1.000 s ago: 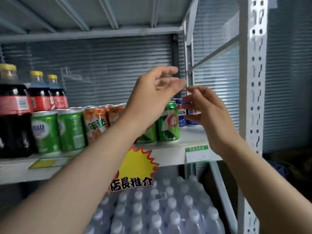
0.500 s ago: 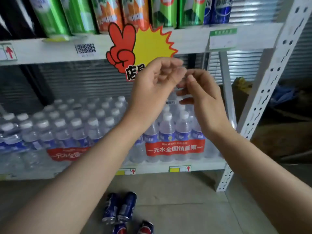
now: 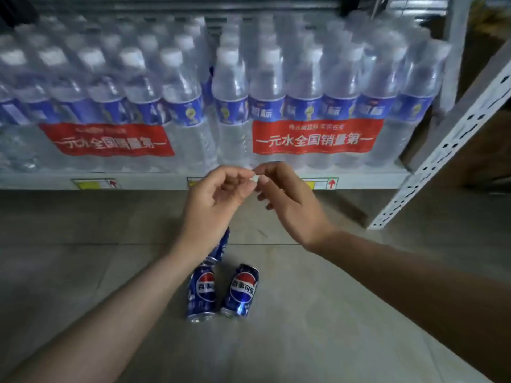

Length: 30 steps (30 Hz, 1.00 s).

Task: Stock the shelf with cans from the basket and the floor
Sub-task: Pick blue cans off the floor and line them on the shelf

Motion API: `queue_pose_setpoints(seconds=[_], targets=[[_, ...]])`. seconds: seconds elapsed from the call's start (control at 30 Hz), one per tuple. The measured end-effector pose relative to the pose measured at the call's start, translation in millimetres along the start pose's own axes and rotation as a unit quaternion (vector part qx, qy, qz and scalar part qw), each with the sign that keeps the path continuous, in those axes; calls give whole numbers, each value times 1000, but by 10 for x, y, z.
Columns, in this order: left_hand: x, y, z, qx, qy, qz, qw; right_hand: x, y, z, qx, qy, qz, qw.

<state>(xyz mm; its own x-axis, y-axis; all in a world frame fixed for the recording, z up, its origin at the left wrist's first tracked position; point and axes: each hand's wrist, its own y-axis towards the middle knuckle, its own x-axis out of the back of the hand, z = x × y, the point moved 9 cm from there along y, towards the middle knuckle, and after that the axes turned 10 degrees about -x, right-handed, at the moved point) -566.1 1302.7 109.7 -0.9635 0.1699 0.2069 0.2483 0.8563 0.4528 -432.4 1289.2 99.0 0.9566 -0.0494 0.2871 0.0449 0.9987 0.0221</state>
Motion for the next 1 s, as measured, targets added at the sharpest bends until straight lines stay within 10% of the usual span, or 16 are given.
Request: queue_pose_setpoints(seconds=[0.6, 1.0], targets=[[1290, -955, 2967, 342, 118, -119, 925, -1552, 849, -2528, -274, -86, 32, 957], [1146, -1135, 3396, 471, 15, 5, 882, -1871, 902, -2890, -388, -8, 86, 917]])
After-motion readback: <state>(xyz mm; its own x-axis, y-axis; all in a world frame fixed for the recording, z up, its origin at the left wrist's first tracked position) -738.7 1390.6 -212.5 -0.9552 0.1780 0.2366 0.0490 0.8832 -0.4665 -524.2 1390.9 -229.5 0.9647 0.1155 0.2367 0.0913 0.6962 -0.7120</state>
